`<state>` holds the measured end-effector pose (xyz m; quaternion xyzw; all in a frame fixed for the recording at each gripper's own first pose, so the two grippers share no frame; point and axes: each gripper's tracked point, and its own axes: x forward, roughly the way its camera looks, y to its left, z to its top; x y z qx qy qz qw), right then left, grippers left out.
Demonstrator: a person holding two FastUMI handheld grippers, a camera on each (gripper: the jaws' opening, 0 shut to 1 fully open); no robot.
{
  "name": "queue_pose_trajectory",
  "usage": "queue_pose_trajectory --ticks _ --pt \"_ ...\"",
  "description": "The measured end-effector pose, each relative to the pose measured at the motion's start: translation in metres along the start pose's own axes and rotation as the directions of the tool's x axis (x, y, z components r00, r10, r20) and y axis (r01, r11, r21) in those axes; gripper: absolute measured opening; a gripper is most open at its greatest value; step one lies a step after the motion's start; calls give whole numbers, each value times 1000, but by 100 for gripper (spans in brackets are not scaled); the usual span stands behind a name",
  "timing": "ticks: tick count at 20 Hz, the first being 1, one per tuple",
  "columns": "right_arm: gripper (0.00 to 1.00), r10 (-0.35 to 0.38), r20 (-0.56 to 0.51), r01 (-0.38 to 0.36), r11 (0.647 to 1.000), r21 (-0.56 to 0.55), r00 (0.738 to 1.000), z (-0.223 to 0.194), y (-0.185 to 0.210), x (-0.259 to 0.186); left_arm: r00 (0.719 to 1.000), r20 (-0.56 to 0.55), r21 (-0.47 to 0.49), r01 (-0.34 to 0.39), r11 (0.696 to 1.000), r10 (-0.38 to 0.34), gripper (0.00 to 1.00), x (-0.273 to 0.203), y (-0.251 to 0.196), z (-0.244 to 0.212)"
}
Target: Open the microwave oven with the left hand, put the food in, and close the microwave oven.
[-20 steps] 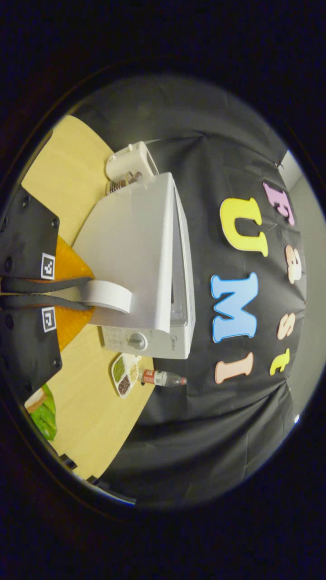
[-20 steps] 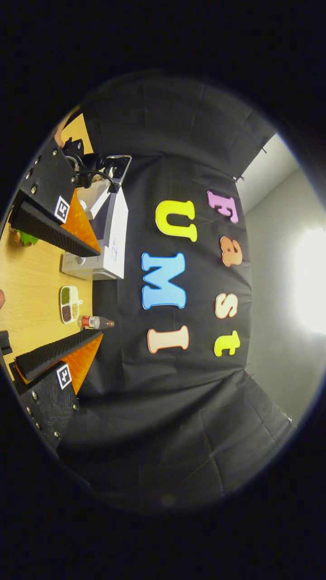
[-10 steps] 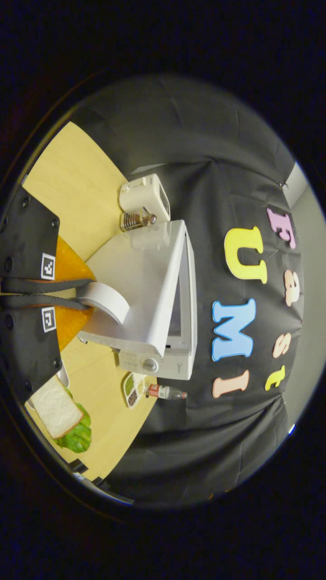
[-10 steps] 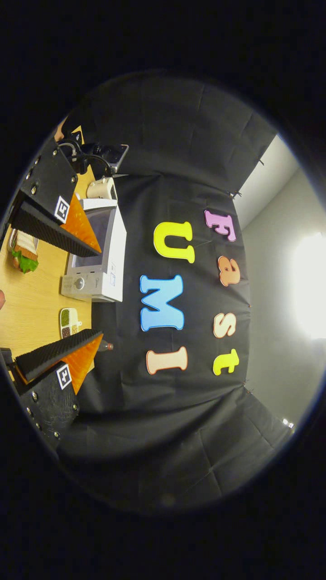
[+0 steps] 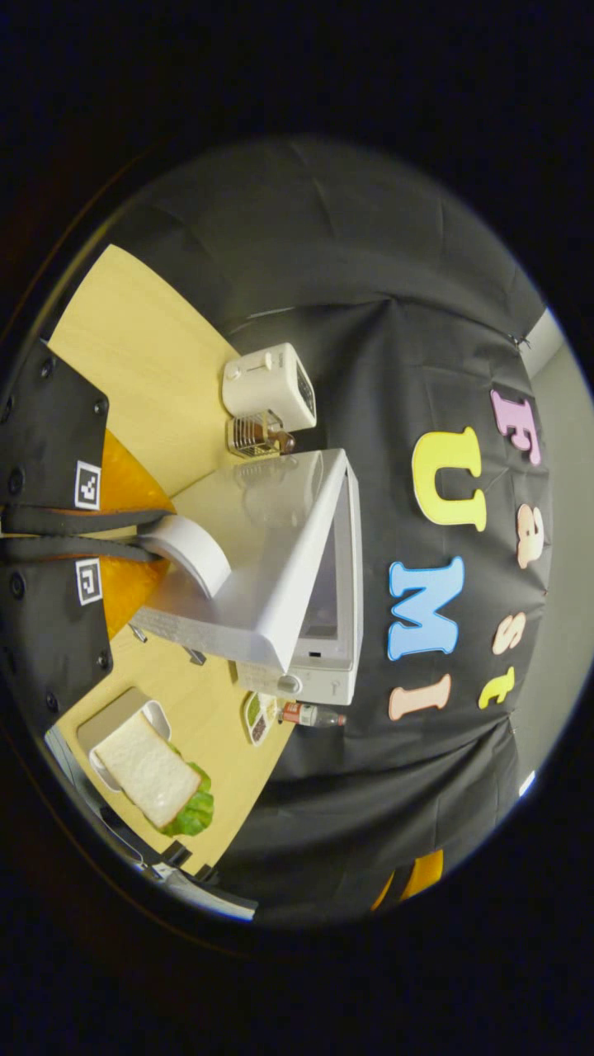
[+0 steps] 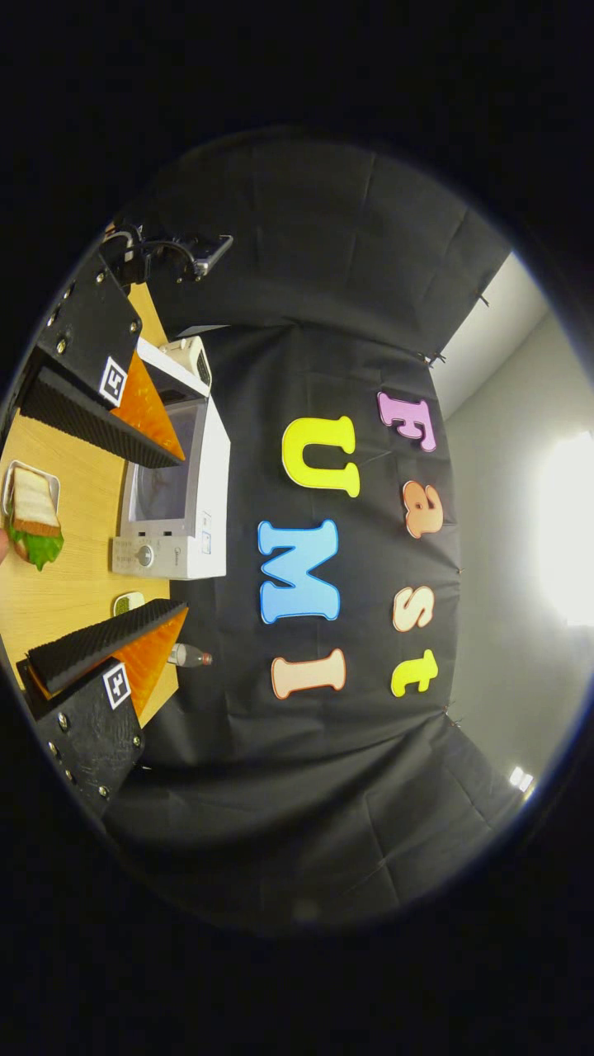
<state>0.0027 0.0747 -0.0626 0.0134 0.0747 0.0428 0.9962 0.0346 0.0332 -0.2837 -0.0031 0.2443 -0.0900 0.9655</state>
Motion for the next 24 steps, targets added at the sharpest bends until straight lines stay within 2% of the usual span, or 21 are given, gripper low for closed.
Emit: queue_pose_trajectory --ticks 1,2,3,4,5,7,8,9,11,12,14,15,17,18,20,24 --pt "97 -5 0 5 1000 4 1000 -1 7 1 1000 2 0 2 1000 -2 12 -3 9 -2" --pt "97 -10 0 10 1000 7 1000 -1 13 2 1000 4 1 3 1000 -3 7 -5 19 -2" --pt "97 -15 -1 15 1000 9 1000 -3 20 2 1000 5 2 4 1000 -4 7 -6 26 -4" --pt "97 -24 -4 24 1000 9 1000 -6 25 4 1000 9 2 6 1000 -6 12 -9 36 -4" --pt "97 -30 -7 30 999 12 1000 -8 30 5 1000 13 2 10 1000 -10 7 -10 44 -6" --pt "97 -44 -14 44 999 19 999 -12 40 9 1000 18 4 13 1000 -14 8 -13 64 -9" --pt "97 -49 -15 50 999 22 999 -13 43 11 1000 19 7 8 1000 -8 12 -14 74 -10" --pt "97 -53 -15 54 998 23 998 -13 47 14 1000 16 5 3 1000 -4 8 -14 85 -11" --pt "97 -55 -18 56 998 27 998 -14 52 18 1000 8 -14 23 1000 -23 8 -16 96 -12" --pt "97 -52 -25 53 998 29 998 -15 54 20 1000 1 -15 25 1000 -25 12 -15 100 -13" --pt "97 -48 -50 50 998 29 998 -22 52 27 1000 -10 -38 24 999 -25 11 -16 107 -17" --pt "97 -47 -65 49 998 32 997 -24 48 31 1000 -12 -55 23 998 -23 17 -22 108 -16" --pt "97 -37 -107 42 998 47 994 -34 43 37 1000 -4 -54 -19 998 18 18 -29 113 -17" --pt "97 -31 -136 39 998 53 990 -41 39 41 999 3 -48 -48 998 48 22 -36 117 -16" --pt "97 -17 -204 32 997 70 979 -60 27 46 995 27 -45 -100 994 101 45 -56 126 -11" --pt "97 15 -326 19 995 102 945 -101 6 53 981 71 -103 -172 980 180 98 -96 136 7"
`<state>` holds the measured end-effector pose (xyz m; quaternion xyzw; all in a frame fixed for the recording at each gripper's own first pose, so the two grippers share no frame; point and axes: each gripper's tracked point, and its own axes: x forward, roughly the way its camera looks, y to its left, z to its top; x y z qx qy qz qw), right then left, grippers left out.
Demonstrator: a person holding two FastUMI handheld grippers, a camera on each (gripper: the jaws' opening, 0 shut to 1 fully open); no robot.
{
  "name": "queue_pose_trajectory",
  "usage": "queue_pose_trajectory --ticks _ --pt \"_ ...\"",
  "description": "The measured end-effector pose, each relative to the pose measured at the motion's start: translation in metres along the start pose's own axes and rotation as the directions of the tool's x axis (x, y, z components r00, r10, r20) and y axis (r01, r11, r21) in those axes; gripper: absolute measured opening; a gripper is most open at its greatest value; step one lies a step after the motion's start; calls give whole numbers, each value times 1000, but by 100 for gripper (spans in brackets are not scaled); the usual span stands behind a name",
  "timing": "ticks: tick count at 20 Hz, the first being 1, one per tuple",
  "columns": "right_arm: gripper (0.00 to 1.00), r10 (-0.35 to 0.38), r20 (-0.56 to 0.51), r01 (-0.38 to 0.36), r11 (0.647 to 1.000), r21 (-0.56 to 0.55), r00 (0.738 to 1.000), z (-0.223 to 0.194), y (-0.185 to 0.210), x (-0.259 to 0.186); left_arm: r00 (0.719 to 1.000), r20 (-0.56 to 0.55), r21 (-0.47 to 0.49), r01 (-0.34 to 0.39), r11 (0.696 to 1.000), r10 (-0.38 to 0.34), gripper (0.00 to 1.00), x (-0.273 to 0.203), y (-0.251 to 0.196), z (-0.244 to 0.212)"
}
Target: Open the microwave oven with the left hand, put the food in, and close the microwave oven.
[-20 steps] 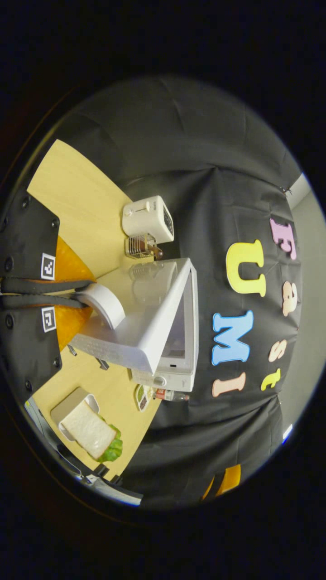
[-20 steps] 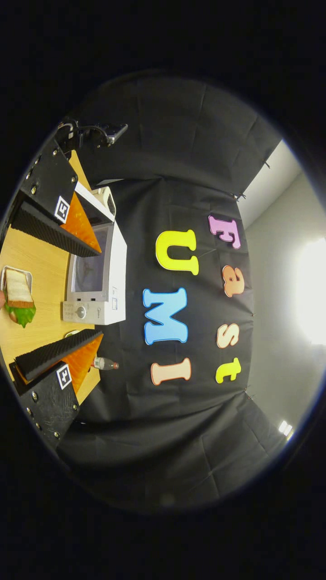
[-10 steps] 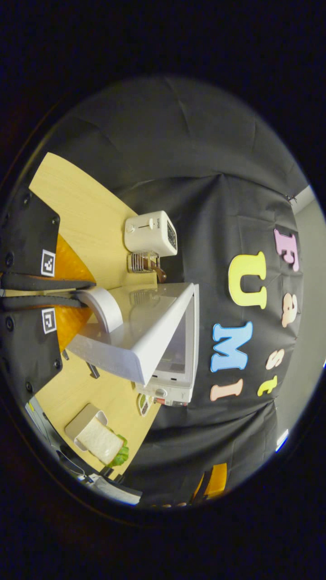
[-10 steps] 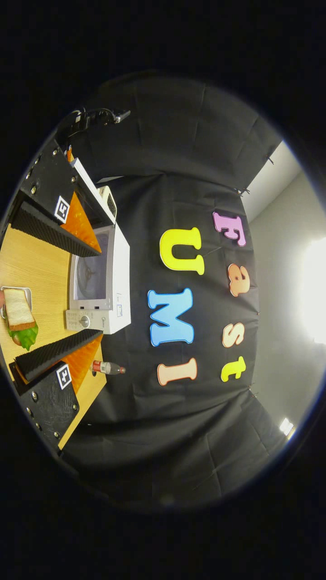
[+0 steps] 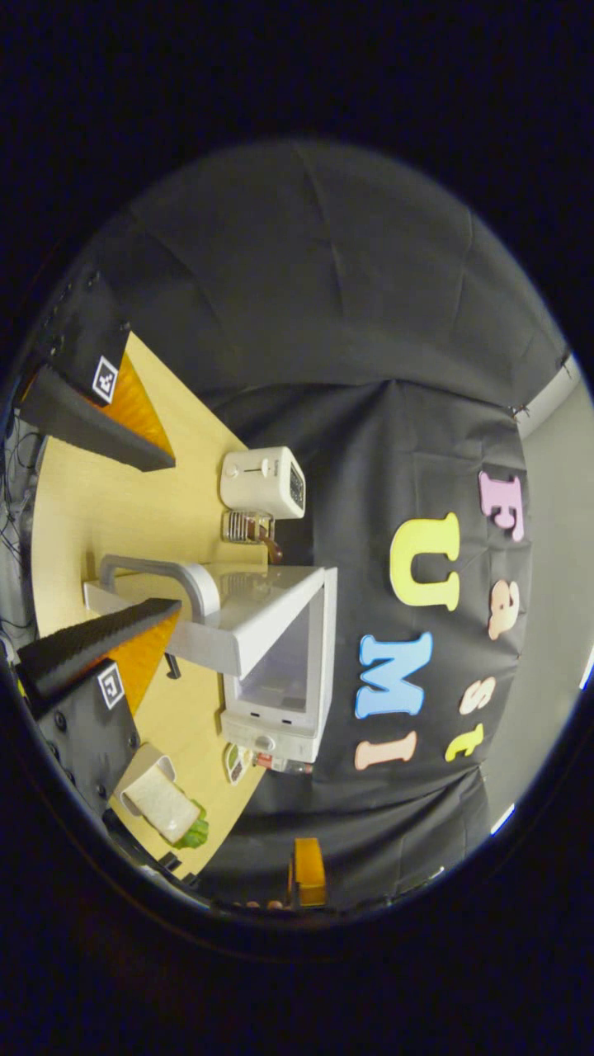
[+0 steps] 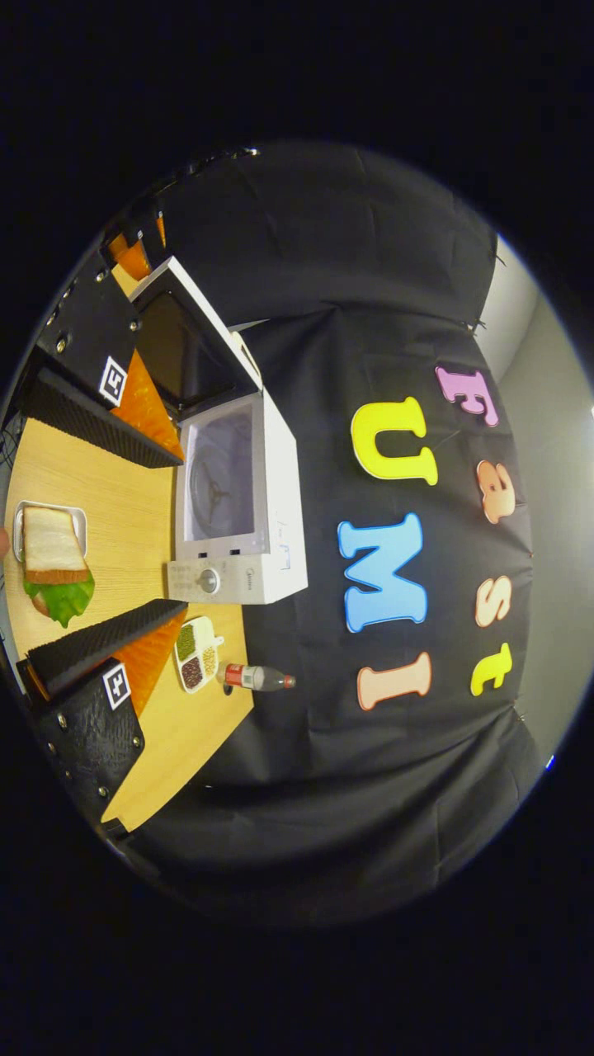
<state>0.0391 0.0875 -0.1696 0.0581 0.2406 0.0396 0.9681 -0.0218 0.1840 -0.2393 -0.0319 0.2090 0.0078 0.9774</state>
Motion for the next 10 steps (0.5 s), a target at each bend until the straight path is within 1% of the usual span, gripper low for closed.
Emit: queue_pose_trajectory --ticks 1,4,7,9,10 --pt "97 9 -38 -9 1000 8 999 -12 -3 5 1000 10 -7 -23 1000 24 96 -5 4 4" --pt "98 45 -160 -36 998 59 986 -46 -15 16 996 38 -17 -77 997 77 98 -20 6 20" --pt "98 51 -261 -27 995 95 964 -76 -30 22 992 68 -13 -109 994 110 98 -32 -1 30" --pt "98 62 -319 -31 994 102 946 -96 -36 24 989 60 -17 -134 991 135 94 -36 -5 25" --pt "98 73 -344 -37 993 110 936 -105 -37 24 987 58 -20 -147 989 148 96 -39 -6 23"
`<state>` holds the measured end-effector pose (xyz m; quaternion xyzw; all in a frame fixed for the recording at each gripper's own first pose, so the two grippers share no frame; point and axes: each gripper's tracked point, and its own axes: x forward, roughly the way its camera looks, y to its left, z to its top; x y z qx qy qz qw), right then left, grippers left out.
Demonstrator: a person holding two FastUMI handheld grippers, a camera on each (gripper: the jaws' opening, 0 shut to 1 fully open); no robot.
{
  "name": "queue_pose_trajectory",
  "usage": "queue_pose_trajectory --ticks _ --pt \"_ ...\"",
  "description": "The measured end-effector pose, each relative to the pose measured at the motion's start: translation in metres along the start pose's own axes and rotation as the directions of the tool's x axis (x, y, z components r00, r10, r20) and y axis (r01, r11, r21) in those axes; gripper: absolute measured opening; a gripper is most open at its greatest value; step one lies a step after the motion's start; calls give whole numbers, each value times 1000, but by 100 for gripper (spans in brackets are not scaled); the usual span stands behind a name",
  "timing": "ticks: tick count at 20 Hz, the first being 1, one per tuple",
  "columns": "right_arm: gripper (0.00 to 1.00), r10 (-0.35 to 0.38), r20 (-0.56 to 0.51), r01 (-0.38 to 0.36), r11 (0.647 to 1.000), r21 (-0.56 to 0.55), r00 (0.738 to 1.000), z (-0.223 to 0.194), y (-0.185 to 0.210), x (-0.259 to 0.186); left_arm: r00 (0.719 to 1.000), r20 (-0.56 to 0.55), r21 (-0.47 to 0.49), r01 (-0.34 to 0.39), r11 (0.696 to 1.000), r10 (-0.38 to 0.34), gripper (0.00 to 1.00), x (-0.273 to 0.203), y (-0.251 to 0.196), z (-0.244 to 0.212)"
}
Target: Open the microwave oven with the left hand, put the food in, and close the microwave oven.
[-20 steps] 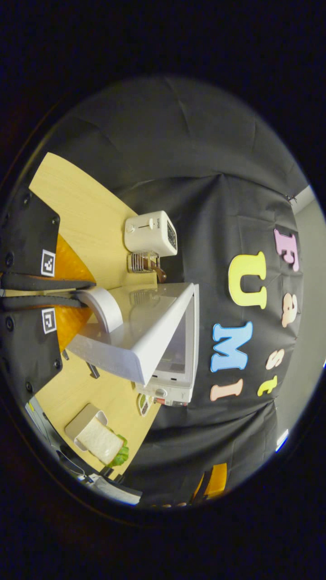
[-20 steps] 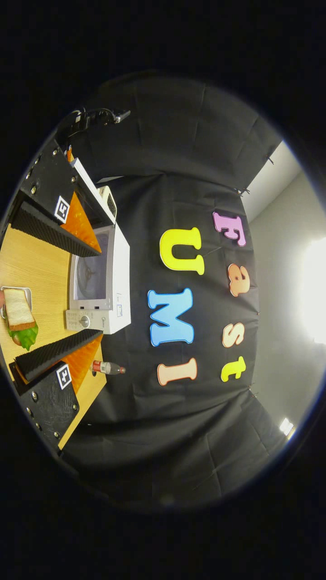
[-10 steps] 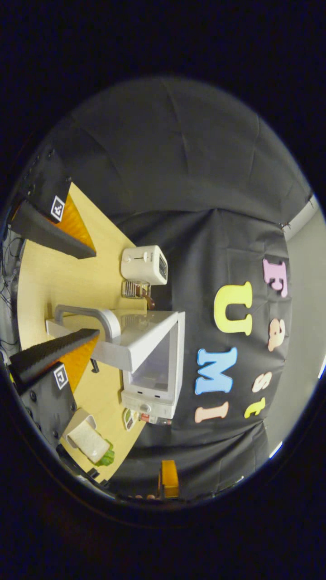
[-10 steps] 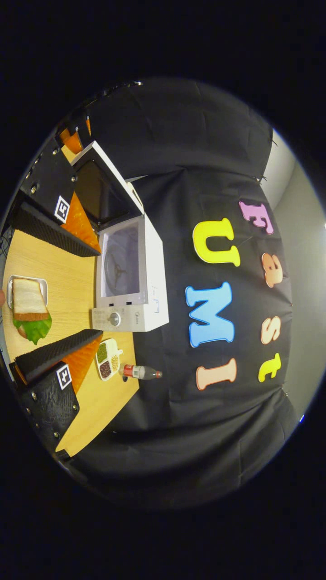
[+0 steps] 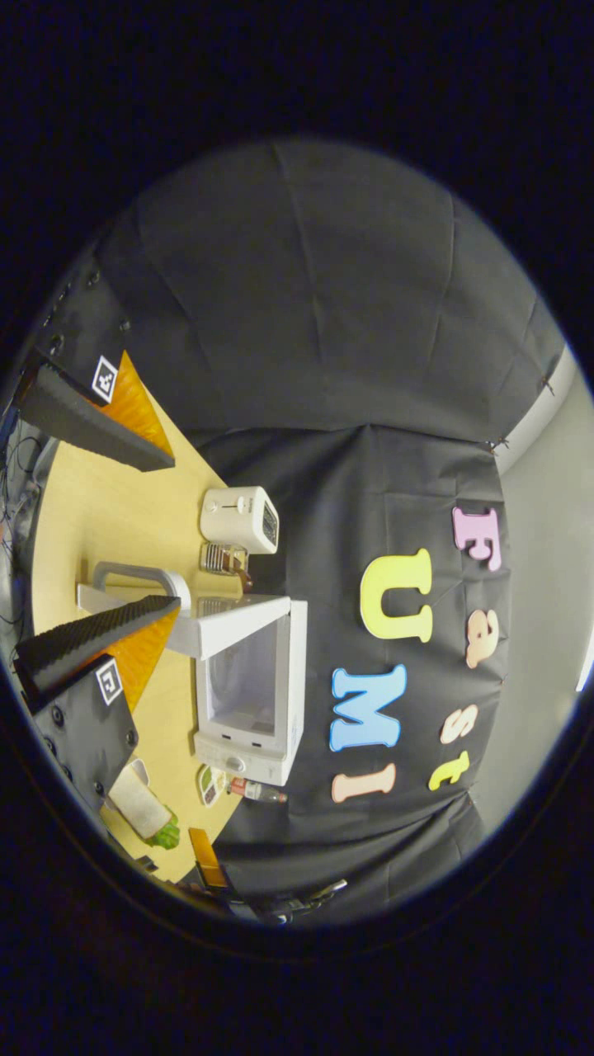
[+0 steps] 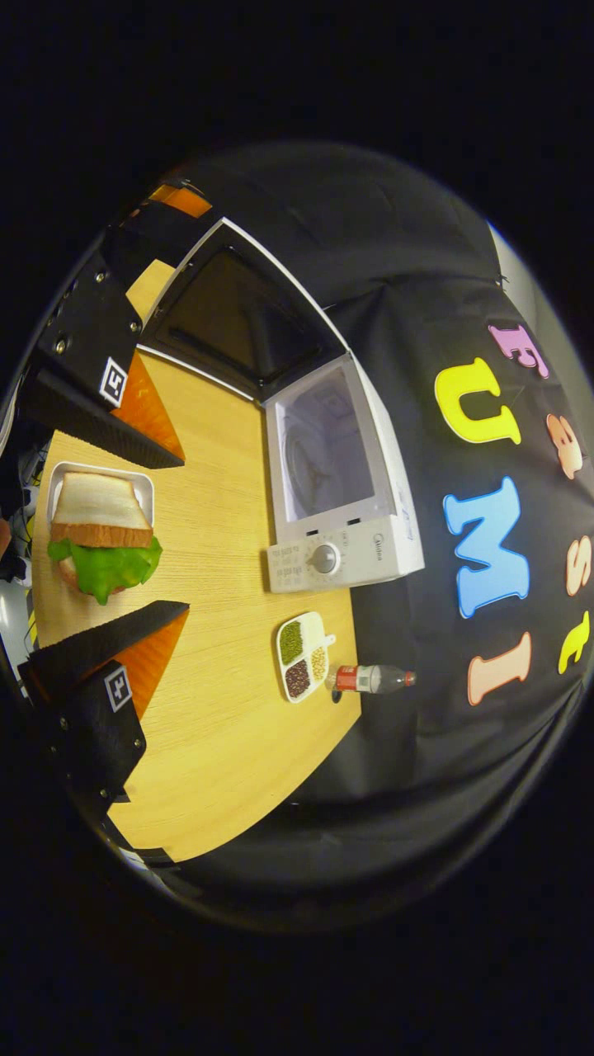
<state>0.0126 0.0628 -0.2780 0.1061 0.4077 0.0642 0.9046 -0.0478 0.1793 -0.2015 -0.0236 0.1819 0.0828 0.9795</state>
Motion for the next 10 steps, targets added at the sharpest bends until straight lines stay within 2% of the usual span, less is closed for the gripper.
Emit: queue_pose_trajectory --ticks 6,10 --pt "98 81 -169 -70 995 68 982 -44 -5 15 998 -11 5 -62 998 63 96 -12 -12 -5" --pt "98 164 -266 -127 980 151 950 -71 0 16 995 -10 16 -103 995 103 97 -17 -15 -5"
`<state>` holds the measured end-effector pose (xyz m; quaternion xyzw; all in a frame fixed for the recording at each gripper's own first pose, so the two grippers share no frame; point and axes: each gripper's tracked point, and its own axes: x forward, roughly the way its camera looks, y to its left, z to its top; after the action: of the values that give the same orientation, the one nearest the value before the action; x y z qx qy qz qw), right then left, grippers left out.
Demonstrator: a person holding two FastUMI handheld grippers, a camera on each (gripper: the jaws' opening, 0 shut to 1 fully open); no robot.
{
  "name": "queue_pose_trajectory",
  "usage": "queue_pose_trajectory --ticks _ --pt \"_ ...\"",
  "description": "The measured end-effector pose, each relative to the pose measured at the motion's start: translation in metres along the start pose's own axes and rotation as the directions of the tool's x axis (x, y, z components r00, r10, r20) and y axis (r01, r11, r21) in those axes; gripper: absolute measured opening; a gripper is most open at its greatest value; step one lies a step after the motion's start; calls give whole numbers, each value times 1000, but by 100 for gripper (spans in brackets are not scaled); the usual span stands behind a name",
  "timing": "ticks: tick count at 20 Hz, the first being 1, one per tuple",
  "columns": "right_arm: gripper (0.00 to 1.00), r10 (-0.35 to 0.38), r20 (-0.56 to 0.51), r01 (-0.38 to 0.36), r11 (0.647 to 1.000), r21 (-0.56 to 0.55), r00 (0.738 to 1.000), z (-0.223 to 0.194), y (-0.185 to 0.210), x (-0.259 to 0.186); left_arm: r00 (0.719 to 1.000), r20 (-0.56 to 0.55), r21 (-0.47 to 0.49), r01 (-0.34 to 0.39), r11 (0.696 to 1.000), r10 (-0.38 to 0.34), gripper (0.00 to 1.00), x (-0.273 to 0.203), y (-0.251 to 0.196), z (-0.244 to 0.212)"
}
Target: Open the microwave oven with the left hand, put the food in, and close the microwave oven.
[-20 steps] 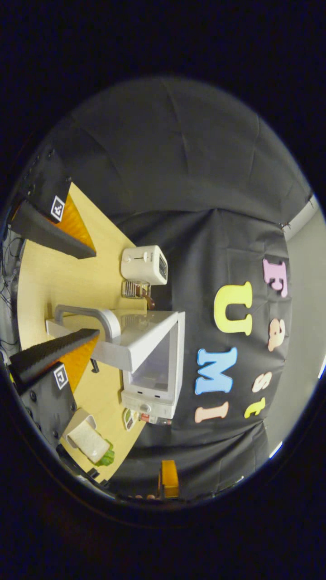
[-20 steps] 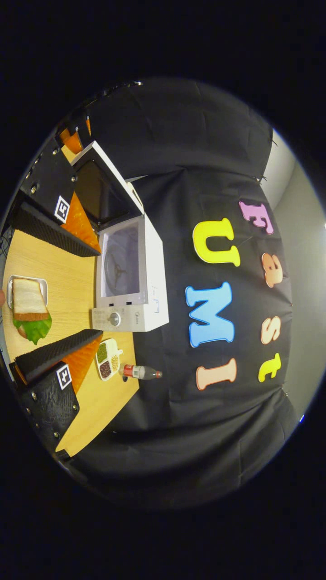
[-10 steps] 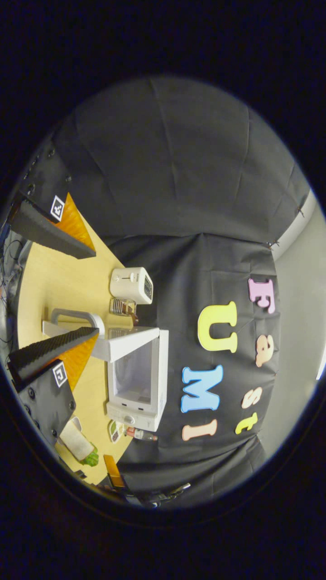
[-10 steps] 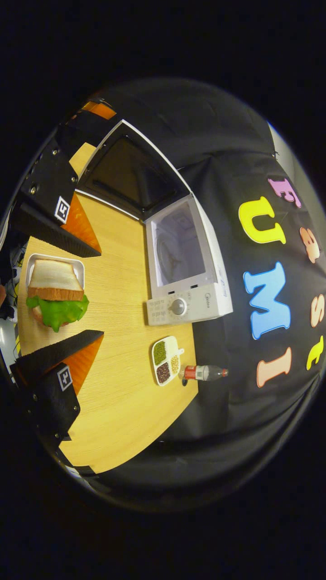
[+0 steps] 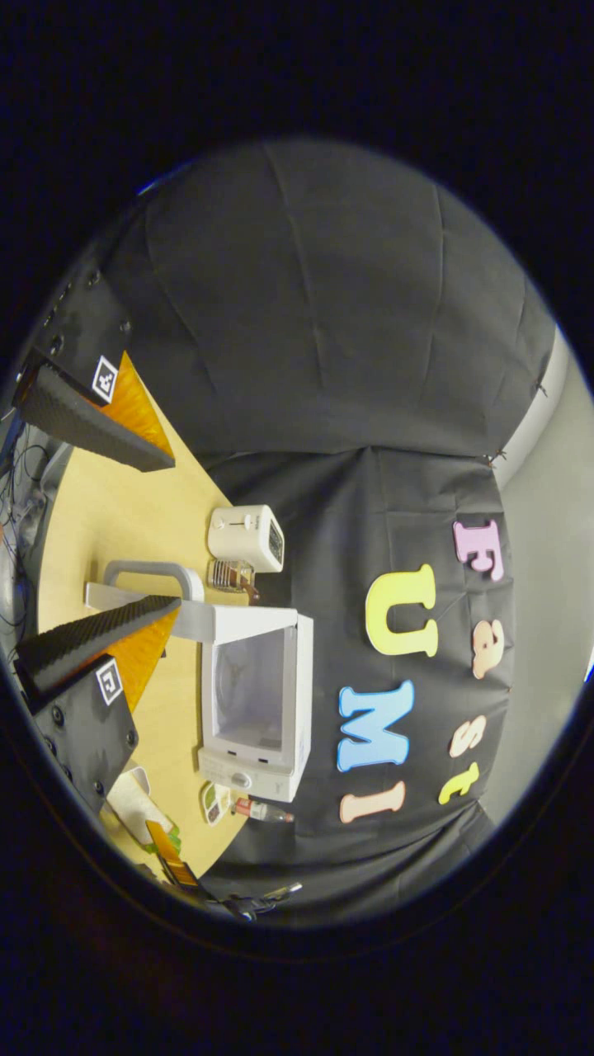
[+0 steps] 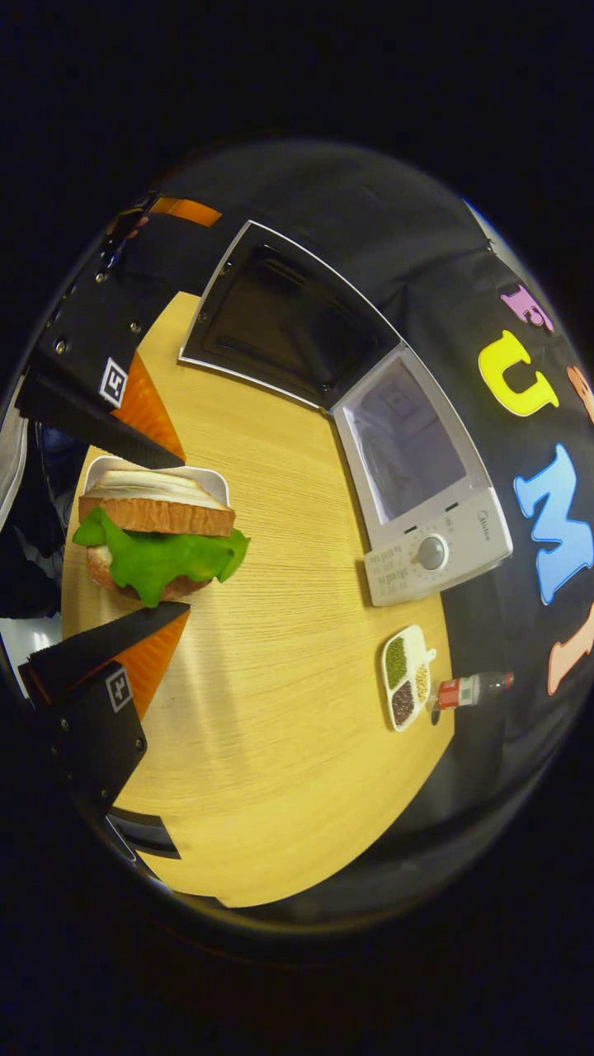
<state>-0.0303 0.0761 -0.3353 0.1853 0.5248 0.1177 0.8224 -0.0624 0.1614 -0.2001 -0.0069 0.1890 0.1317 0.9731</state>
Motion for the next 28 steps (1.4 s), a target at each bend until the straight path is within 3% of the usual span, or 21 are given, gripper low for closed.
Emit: queue_pose_trajectory --ticks 2,3,5,6,8,11,12,13,17,28 --pt "91 31 -19 -30 999 32 999 -4 1 4 1000 -1 -1 -18 1000 18 98 -2 -2 0" --pt "70 50 -34 -48 998 48 998 -7 4 3 1000 0 -4 -30 1000 30 98 -3 -3 0" --pt "69 88 -34 -85 993 85 996 -7 10 3 999 5 -14 -48 999 48 98 -3 -5 2" --pt "52 110 -49 -105 990 89 993 -8 11 0 998 8 -20 -56 998 56 96 -3 -5 3" --pt "35 112 -46 -109 992 71 993 -4 12 -1 998 10 -32 -69 997 70 99 -2 -5 2" --pt "35 121 -22 -120 992 27 992 7 23 -8 997 21 -47 -76 996 77 99 2 -4 11" --pt "35 130 -5 -129 991 18 992 16 28 -12 996 26 -47 -82 996 83 94 4 -1 14" --pt "35 142 14 -142 990 16 990 23 36 -16 996 37 -49 -83 995 85 98 6 0 20" --pt "35 160 102 -163 986 22 982 65 65 -17 996 64 -38 -64 997 67 96 24 9 37" --pt "35 136 291 -179 976 128 947 159 133 44 998 58 -33 -4 999 6 99 90 59 52"
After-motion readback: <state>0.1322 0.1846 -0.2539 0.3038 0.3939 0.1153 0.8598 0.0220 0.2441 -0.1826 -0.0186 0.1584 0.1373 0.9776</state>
